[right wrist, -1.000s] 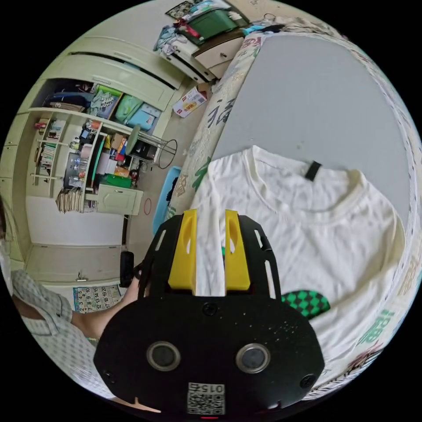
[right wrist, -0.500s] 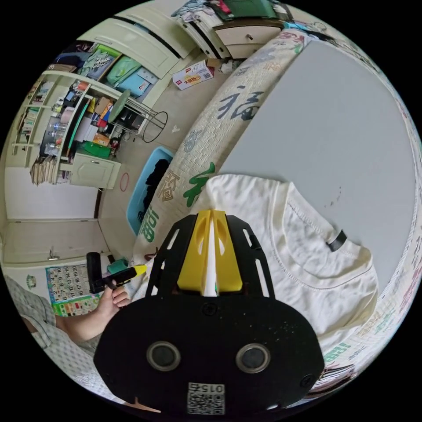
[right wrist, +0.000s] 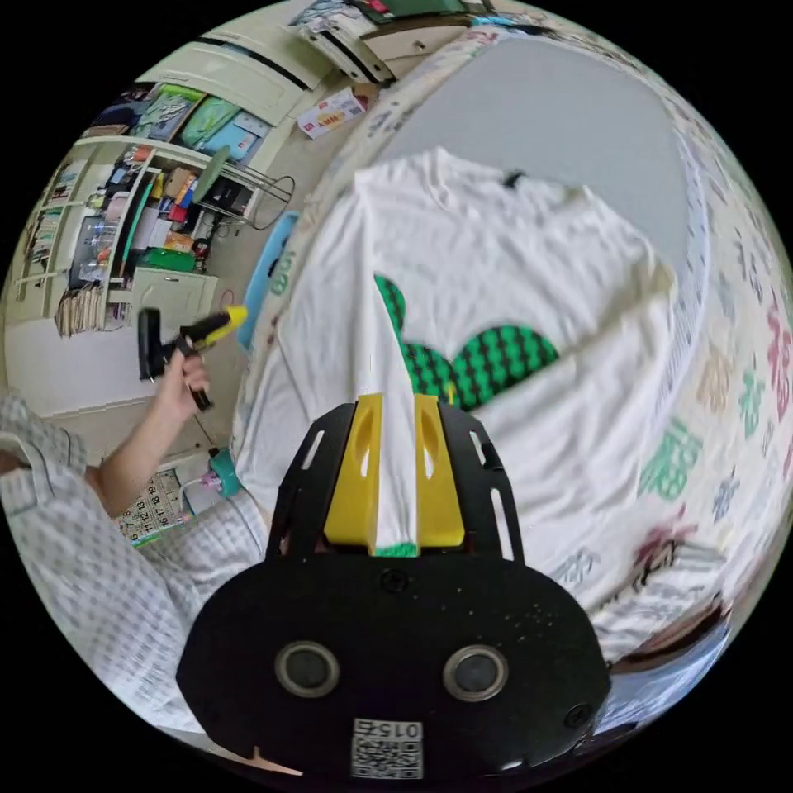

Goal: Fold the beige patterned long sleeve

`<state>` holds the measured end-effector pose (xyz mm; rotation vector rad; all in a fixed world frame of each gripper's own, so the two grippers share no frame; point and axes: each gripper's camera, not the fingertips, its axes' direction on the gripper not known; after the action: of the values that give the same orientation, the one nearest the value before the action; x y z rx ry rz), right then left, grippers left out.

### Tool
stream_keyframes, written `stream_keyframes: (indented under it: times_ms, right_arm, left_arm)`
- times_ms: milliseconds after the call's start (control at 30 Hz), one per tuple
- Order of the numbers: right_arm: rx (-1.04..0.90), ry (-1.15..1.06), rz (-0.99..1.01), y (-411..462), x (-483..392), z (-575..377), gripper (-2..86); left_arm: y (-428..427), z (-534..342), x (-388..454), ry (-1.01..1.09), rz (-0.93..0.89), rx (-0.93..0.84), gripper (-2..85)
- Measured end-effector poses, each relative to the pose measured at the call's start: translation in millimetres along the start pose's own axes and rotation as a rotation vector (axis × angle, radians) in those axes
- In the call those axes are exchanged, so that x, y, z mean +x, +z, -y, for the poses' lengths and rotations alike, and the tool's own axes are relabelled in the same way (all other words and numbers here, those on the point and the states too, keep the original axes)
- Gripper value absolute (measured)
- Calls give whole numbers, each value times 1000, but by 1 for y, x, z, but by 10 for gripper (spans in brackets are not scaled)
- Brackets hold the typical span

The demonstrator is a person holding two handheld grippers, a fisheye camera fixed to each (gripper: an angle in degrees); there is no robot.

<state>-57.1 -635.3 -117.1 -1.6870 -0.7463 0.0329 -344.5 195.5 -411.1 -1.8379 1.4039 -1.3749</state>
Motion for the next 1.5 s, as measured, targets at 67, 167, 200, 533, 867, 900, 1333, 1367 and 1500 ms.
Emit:
stream_keyframes:
  times_ms: [67,167,200,533,867,900,1333,1367,1500]
  right_arm:
    - [-58,105,-50,19,14,-72,83]
    - [-78,238,-33,48,26,-132,88]
    - [-70,250,-22,54,27,-139,88]
    - [19,346,-51,108,28,-186,28]
    - [8,431,2,149,42,-222,76]
    - [2,434,10,150,43,-224,78]
    - [371,252,-41,67,125,-66,113]
    - [346,233,-69,71,126,-39,118]
    - [258,190,-166,92,120,17,129]
  left_arm:
    - [6,22,24,117,-3,-42,0]
    - [34,54,65,258,5,-104,-1]
    - [50,63,81,310,11,-132,-2]
    - [141,99,133,440,208,-288,-8]
    - [149,102,162,447,283,-291,-5]
    - [146,104,164,443,288,-294,-4]
    - [152,204,208,521,239,-232,111]
    - [161,212,212,524,238,-243,113]
    - [191,226,223,552,239,-334,109]
